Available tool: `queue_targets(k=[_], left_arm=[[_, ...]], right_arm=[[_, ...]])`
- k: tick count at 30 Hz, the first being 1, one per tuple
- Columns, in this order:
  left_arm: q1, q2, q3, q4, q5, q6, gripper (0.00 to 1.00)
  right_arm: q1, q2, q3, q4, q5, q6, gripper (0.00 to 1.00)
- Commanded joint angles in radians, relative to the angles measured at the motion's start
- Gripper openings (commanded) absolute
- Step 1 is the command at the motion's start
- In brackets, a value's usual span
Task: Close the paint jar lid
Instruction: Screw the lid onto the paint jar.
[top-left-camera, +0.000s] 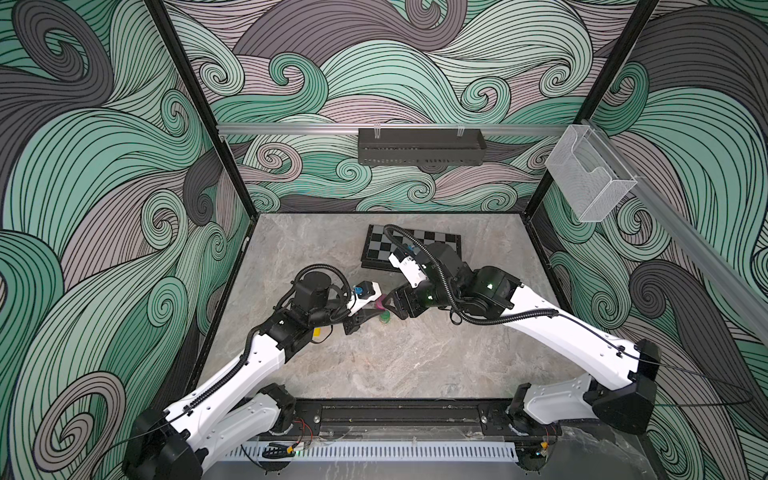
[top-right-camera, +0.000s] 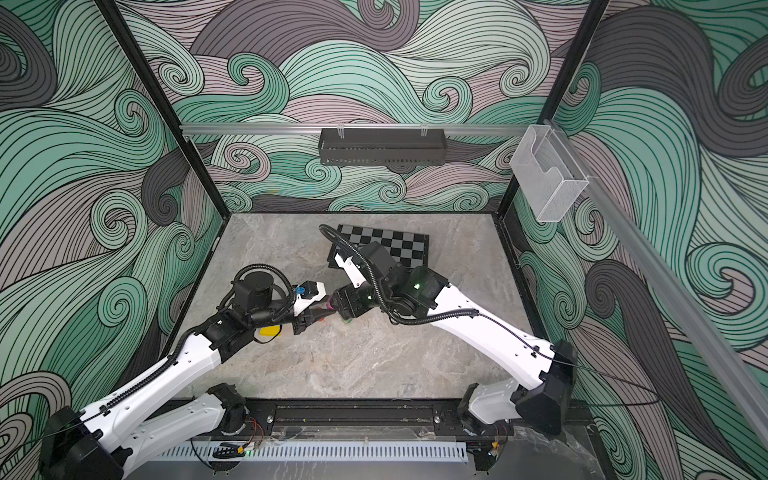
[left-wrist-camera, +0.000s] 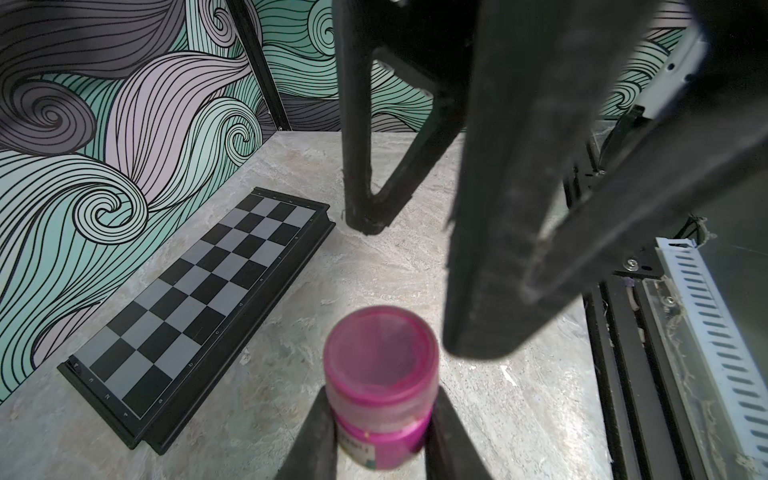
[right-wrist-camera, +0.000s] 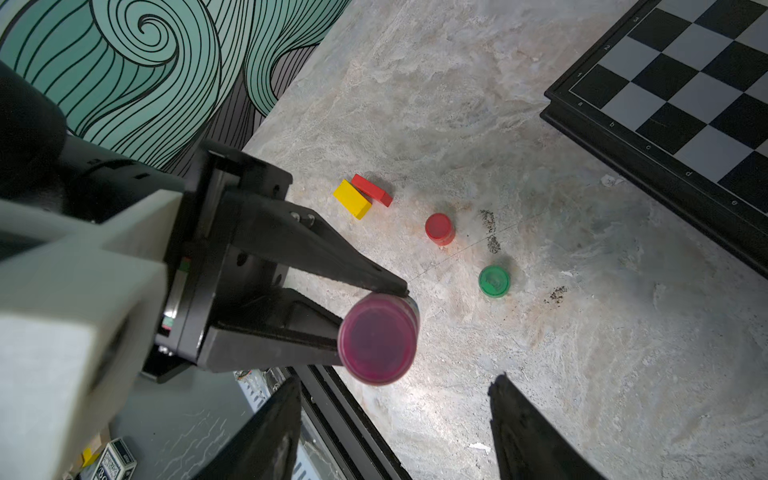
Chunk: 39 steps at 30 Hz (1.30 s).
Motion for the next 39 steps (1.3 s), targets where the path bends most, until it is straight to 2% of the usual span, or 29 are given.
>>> queue_targets(k=[1,4,18,21,27,29,32,39], left_arm=[[-0.005,-0.008,0.005,0.015,0.019,0.012,0.13],[-0.005,-0.01,0.004,0.015,0.034,0.01,0.13],[-0.005,-0.009,0.004,0.017,0.068,0.009,0.13],[-0.005,-0.01,0.005,0.017,0.07,0.007,0.13],[-0.005,-0.01,0.006,0.015,0.078,0.006,0.13],[-0.006,-0.012,0.007,0.011,0.08,0.004,0.13],[-0.005,-0.014,0.013,-0.001,0.088,0.003,0.13],[-0.005,-0.019,0.027,-0.025,0.144,0.001,0.13]], right_arm=[[0.027,0.039,0.031,0.015,0.078,-0.023,0.66],[0.037,0.055,0.038,0.019,0.086,-0.035,0.61],[0.041,0.085,0.042,0.026,0.089,-0.034,0.53],[0.041,0.089,0.04,0.027,0.083,-0.032,0.43],[0.041,0.091,0.035,0.029,0.055,-0.039,0.34],[0.04,0.091,0.032,0.029,0.046,-0.044,0.28],[0.04,0.088,0.026,0.028,0.04,-0.075,0.2],[0.035,0.064,0.006,0.03,-0.038,-0.235,0.19]])
